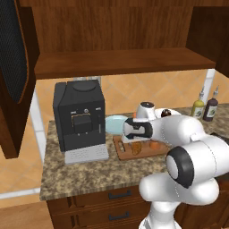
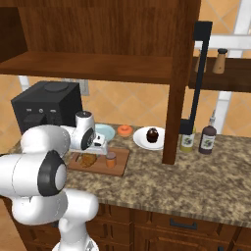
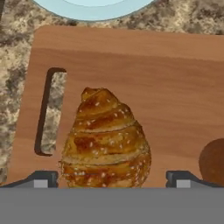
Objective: From the different types of pastries on the counter, select a croissant and place it on the cutting board. Then retrieve a jar of jam from the cabinet and place it alongside the croissant on the cutting board.
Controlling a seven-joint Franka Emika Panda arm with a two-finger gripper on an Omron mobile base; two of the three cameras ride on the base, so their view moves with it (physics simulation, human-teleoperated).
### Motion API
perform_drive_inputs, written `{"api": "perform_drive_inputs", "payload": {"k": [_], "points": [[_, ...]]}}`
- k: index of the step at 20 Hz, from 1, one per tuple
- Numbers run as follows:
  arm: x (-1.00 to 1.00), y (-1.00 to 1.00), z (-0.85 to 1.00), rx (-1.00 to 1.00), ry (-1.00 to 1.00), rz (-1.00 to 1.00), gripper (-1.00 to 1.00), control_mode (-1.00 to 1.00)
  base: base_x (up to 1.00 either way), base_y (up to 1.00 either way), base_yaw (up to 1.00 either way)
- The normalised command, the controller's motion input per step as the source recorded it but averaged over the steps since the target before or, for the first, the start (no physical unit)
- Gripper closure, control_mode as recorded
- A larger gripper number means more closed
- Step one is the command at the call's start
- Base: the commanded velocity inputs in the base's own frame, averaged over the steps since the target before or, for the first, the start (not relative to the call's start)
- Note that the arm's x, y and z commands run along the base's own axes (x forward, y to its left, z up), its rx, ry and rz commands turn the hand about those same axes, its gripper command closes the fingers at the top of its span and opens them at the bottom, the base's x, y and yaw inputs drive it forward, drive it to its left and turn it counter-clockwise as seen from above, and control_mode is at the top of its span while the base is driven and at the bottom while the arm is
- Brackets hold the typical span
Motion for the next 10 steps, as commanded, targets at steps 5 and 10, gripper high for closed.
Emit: {"api": "perform_drive_inputs", "payload": {"k": [5, 10], "points": [[-0.99, 0.17, 0.28, -0.01, -0.01, 0.10, -1.00, -1.00, 0.00, 0.00, 0.00], [-1.00, 0.08, 0.23, 0.00, -0.11, 0.10, -1.00, -1.00, 0.00, 0.00, 0.00]]}}
